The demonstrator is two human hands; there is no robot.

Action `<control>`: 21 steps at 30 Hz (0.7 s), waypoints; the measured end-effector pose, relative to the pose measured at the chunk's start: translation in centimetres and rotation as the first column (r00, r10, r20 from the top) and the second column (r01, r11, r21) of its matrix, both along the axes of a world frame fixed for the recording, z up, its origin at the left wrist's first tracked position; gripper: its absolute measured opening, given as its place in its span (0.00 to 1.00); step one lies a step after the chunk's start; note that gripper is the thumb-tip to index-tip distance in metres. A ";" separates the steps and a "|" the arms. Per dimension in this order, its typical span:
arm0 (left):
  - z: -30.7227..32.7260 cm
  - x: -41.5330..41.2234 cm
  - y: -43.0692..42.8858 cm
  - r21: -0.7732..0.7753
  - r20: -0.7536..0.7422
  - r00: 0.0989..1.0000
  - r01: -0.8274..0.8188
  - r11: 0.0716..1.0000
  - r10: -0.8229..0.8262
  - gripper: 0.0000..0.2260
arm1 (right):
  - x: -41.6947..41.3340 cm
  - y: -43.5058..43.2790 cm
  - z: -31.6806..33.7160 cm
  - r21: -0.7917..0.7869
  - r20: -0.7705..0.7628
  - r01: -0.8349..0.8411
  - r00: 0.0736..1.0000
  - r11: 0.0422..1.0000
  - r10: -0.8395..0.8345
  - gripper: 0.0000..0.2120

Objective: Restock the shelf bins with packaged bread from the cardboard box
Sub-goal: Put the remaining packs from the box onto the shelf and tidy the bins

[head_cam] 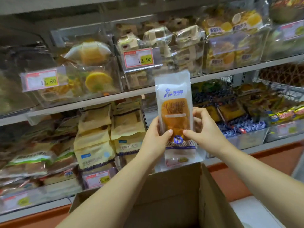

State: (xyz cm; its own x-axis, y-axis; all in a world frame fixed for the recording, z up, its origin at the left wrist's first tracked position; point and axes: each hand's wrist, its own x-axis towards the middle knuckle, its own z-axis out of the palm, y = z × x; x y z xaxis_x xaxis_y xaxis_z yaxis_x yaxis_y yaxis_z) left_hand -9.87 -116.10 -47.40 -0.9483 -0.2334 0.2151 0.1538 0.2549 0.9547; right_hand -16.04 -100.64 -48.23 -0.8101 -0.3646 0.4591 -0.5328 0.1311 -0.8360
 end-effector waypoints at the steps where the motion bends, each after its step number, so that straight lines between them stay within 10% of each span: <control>1: 0.0 -1.0 0.2 -0.024 -0.008 0.999 -0.031 0.999 0.031 0.18 | -1.1 -0.1 0.1 0.010 0.011 0.004 1.000 1.000 -0.004 0.22; 11: -3.6 -10.4 0.2 -0.143 0.093 0.975 -0.185 0.972 0.200 0.20 | -9.5 -2.4 -1.9 0.310 -0.063 0.222 0.975 0.924 -0.213 0.23; 16: -6.0 -14.3 -0.6 -0.034 0.260 0.936 -0.237 0.971 0.238 0.11 | -12.0 -2.8 -2.6 0.599 -0.461 0.545 0.834 0.587 -0.303 0.22; 21: -7.3 -16.0 -0.6 0.043 0.366 0.922 -0.154 0.987 0.128 0.21 | -13.5 -1.5 -3.9 0.552 -0.202 0.331 0.943 0.766 -0.263 0.24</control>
